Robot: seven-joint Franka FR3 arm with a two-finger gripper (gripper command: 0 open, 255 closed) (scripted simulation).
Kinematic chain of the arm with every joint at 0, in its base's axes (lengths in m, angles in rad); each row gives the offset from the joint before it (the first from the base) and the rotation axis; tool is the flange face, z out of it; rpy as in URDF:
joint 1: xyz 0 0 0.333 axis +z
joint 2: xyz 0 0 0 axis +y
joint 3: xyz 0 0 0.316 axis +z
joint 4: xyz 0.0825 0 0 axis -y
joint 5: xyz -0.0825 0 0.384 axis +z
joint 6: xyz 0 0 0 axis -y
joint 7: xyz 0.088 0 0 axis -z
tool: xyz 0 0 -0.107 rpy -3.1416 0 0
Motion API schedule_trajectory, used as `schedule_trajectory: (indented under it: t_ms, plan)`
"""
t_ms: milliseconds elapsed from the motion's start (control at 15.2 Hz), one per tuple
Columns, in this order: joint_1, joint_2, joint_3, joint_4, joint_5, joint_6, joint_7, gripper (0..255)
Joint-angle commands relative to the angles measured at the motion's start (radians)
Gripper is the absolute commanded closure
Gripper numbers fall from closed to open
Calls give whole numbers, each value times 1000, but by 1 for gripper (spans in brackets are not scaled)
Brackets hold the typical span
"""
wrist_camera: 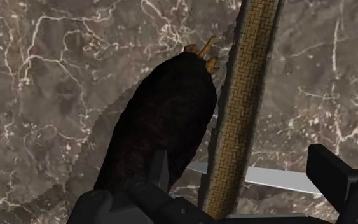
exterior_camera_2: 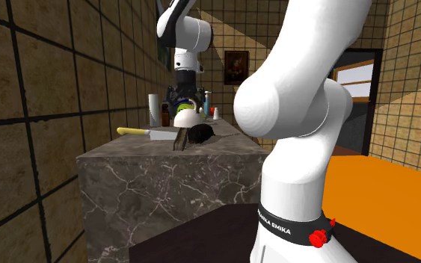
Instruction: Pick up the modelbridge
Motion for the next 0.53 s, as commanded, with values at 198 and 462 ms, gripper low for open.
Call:
schedule_trajectory:
  t_ms: [198,462]
  plan:
    - [-22,185,-2,106,-4,98,126,0]
    - [-31,279,-10,158,-6,148,183,0]
